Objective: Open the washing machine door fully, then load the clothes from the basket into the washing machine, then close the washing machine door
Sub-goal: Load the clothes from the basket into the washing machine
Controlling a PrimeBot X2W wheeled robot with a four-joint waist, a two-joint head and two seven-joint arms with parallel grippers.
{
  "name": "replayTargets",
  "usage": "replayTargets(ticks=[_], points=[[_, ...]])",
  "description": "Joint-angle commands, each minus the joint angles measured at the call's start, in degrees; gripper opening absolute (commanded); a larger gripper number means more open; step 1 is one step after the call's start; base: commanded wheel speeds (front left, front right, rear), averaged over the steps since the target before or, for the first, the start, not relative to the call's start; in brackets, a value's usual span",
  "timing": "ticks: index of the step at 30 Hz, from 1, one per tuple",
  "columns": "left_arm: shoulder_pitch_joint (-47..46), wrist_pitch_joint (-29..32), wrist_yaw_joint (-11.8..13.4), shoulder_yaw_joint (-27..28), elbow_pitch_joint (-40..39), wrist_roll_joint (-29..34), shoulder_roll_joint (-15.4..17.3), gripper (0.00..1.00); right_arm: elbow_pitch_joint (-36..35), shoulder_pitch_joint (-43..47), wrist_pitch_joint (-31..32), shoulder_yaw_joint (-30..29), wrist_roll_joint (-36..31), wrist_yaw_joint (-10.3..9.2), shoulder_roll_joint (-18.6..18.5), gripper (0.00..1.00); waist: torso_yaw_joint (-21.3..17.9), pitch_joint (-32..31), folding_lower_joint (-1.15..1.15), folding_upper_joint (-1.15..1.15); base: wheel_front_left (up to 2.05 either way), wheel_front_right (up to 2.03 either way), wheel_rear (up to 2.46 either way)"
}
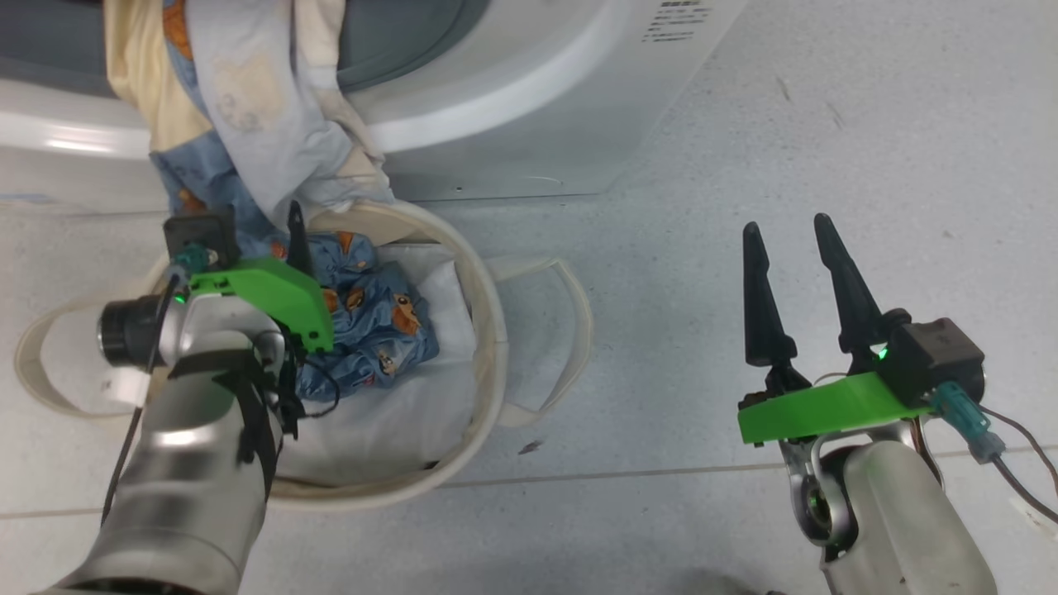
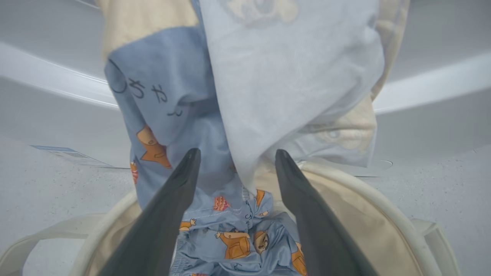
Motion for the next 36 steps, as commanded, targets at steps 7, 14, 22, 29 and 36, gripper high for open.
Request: replayTargets(ticks=[7,14,22,29,36], points=[[-2.9,-0.3,-0.2,2.5,0.5,-2.0,1.8,1.0,-1.6,0.3,-0.7,2.0,0.4,0.01,-0.1,1.0,-1.4,0.1,-0.01,0.0,0.0,0.0,0.0],[-7.5,-0.3,0.9,2.2,2.1,-2.2,2.2,1.0,-2.4,-0.6,-0.7,2.2,0.1,0.01,-0.1,1.0,-1.9,2.6,-0.01,0.0,0.0,0.0,0.0],[-12.5,-0.3,3.6,3.2,2.7,-3.4,2.8,1.0,-3.2,-2.0,-0.7,2.0,-0.6,0.01,-0.1,1.0,-1.4,5.8,-0.01,0.0,0.0,0.0,0.0],[-13.0,-0.3,1.5,3.4,1.8,-4.2,2.7,0.0,-3.2,-2.4,-0.7,1.6,-0.8,0.01,-0.1,1.0,-0.7,6.0,-0.01,0.0,0.0,0.0,0.0],[-10.4,-0.3,-0.4,3.7,-4.0,-3.8,2.9,0.0,-2.8,-2.4,-0.7,1.5,-0.5,0.01,-0.1,1.0,0.6,4.3,-0.01,0.0,0.0,0.0,0.0]])
